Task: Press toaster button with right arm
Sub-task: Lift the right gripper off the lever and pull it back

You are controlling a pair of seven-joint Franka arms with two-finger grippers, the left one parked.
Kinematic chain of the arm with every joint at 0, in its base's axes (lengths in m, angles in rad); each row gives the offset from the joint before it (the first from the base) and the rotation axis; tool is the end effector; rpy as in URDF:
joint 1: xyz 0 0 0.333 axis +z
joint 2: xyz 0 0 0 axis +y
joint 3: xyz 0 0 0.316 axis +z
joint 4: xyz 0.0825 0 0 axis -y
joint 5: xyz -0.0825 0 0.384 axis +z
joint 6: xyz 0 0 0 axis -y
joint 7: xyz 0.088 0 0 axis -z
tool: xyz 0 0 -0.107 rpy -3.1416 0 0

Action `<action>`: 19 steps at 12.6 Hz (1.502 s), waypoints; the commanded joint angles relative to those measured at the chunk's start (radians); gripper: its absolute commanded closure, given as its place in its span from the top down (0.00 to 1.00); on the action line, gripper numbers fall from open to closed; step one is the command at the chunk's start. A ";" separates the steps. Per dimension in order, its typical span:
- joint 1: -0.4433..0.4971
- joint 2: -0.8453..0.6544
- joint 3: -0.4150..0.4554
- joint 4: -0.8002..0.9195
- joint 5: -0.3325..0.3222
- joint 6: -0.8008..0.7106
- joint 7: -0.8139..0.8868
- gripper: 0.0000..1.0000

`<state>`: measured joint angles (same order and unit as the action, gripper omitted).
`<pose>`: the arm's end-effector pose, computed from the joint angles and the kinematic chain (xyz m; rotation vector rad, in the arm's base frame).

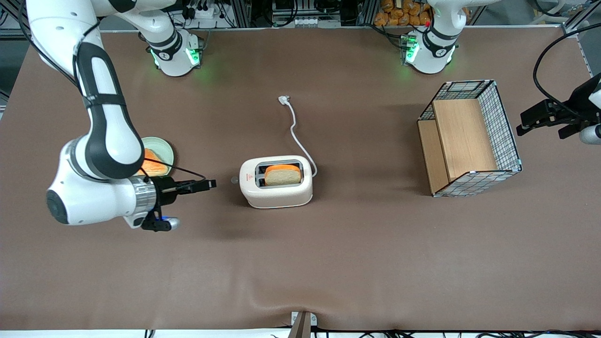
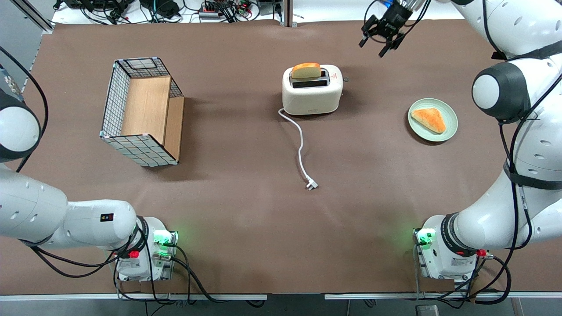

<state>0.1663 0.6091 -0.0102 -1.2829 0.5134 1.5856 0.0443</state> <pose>0.6779 0.1608 0.3861 -2.6324 -0.0316 0.4720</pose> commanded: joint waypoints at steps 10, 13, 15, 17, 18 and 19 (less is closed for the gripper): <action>-0.126 -0.201 0.018 0.223 -0.377 -0.174 0.031 1.00; -0.148 -0.280 0.018 0.214 -0.407 -0.254 0.058 1.00; -0.162 -0.369 0.076 0.153 -0.514 -0.253 0.086 1.00; -0.198 -0.446 0.177 0.075 -0.602 -0.254 0.204 1.00; -0.200 -0.486 0.180 0.016 -0.604 -0.250 0.227 1.00; -0.200 -0.514 0.177 -0.031 -0.601 -0.242 0.235 1.00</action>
<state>0.0039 0.1923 0.1333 -1.1574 -0.0619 1.3126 0.2395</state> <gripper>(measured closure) 0.000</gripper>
